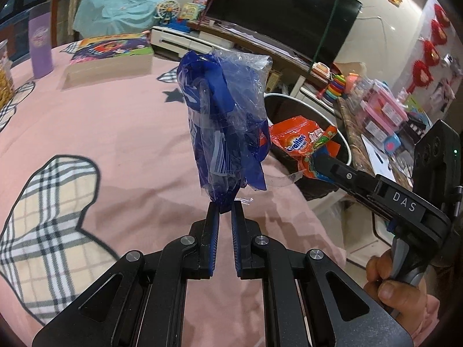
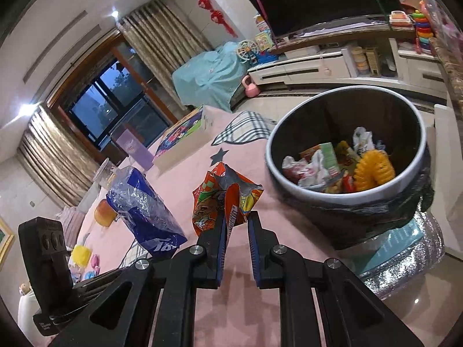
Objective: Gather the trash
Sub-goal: 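Carry the blue bag and orange wrapper with both tools over the trash bin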
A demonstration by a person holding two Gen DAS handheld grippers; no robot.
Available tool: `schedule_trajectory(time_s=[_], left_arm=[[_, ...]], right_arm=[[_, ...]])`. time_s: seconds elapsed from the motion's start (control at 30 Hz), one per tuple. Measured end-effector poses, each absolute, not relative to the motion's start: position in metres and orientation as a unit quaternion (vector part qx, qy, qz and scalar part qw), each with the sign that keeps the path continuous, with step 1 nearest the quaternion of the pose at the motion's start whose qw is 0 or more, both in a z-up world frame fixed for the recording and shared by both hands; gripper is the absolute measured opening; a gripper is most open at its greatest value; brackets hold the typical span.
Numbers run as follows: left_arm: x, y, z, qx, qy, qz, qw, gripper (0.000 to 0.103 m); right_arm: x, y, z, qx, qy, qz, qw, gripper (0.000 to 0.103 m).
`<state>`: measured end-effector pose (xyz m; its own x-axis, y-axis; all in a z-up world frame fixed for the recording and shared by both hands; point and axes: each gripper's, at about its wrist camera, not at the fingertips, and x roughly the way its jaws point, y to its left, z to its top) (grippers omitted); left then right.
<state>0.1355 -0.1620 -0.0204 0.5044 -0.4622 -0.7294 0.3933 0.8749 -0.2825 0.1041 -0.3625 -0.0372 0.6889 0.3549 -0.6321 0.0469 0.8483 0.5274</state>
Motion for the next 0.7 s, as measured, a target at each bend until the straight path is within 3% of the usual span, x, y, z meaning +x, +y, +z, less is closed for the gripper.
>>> schedule_trajectory(time_s=[0.7], left_arm=[[0.154, -0.233, -0.011, -0.002, 0.435, -0.302, 0.848, 0.008]], right_arm=[[0.099, -0.421, -0.033, 0.273, 0.369, 0.030, 0.888, 0.015]])
